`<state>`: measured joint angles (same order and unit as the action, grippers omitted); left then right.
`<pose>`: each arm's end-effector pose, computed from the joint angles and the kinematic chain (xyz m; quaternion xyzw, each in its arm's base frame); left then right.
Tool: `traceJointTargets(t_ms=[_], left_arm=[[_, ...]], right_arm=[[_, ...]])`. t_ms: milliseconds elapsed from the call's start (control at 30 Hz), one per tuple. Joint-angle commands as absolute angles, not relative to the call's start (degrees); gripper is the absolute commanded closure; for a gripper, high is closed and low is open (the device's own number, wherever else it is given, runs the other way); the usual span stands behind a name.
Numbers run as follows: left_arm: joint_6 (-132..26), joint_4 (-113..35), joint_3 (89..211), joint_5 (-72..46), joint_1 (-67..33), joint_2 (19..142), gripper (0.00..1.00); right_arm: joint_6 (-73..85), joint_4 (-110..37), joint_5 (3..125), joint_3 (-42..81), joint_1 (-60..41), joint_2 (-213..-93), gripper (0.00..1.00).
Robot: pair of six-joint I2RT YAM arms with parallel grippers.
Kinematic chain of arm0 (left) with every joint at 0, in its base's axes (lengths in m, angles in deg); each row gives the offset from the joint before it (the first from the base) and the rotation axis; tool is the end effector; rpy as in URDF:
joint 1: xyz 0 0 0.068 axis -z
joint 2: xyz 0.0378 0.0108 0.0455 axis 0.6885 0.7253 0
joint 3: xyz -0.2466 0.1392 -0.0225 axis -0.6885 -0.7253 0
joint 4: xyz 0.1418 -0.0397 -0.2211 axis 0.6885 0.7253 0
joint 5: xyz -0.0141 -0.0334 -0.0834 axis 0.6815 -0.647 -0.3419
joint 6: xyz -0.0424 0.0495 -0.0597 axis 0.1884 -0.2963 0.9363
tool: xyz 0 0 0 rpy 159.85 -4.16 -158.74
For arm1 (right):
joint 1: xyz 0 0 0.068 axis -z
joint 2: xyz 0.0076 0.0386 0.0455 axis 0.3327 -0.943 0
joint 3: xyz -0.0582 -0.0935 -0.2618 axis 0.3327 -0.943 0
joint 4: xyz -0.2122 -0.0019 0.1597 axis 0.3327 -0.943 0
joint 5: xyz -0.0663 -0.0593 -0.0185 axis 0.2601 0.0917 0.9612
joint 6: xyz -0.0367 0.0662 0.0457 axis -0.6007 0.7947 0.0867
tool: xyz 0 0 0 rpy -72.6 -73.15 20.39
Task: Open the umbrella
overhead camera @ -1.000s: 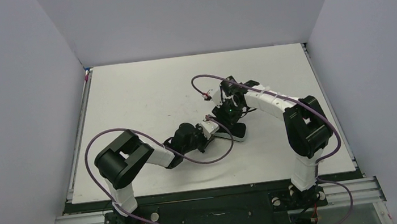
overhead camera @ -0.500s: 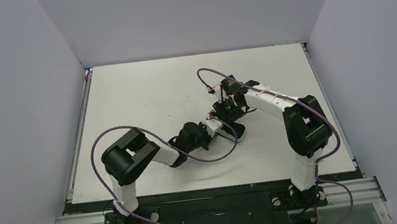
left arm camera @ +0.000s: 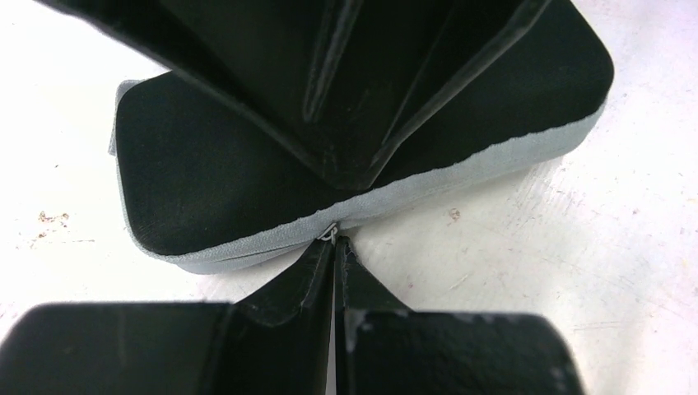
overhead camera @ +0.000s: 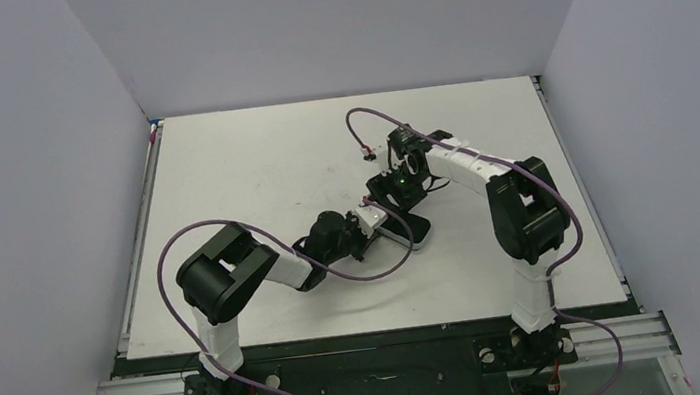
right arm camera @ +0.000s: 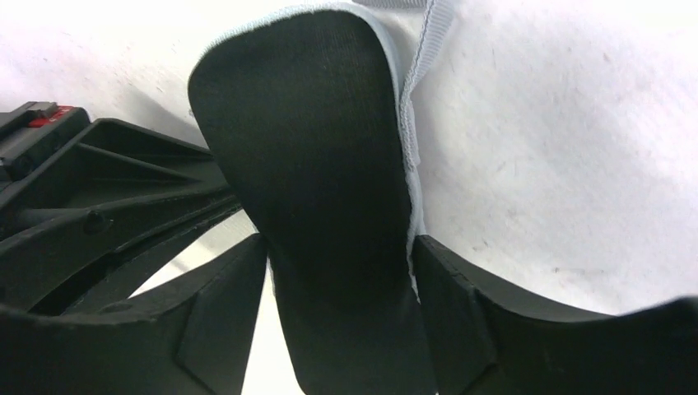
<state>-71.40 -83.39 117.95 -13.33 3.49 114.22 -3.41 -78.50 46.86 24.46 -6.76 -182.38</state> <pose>0.2618 -0.2977 0.1021 0.4104 0.7237 -0.2483 0.4961 0.3504 0.2092 0.1604 -0.2712 0.9269 0.2385 0.1025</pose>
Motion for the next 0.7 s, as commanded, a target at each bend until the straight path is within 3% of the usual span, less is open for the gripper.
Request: traceJointTargets(t_ms=[0, 300, 400, 667], left_arm=[[-73.5, -80.2, 119.1, -18.5, 1.6, 116.3, 1.0], [-75.2, -79.4, 119.7, -19.8, 0.3, 116.8, 1.0], [-75.2, -79.0, 120.0, -19.8, 0.0, 116.9, 1.0], [-73.2, -75.5, 122.0, -18.7, 3.7, 115.4, 1.0]], right_arm=[[-4.6, -78.0, 39.2, 30.9, -7.4, -186.7, 0.36], [-1.1, -77.8, 33.9, 35.6, -8.0, -191.1, 0.31], [-0.9, -76.9, 35.8, 34.8, -8.3, -192.2, 0.38], [6.7, -69.0, 44.9, 27.3, -9.1, -190.5, 0.67]])
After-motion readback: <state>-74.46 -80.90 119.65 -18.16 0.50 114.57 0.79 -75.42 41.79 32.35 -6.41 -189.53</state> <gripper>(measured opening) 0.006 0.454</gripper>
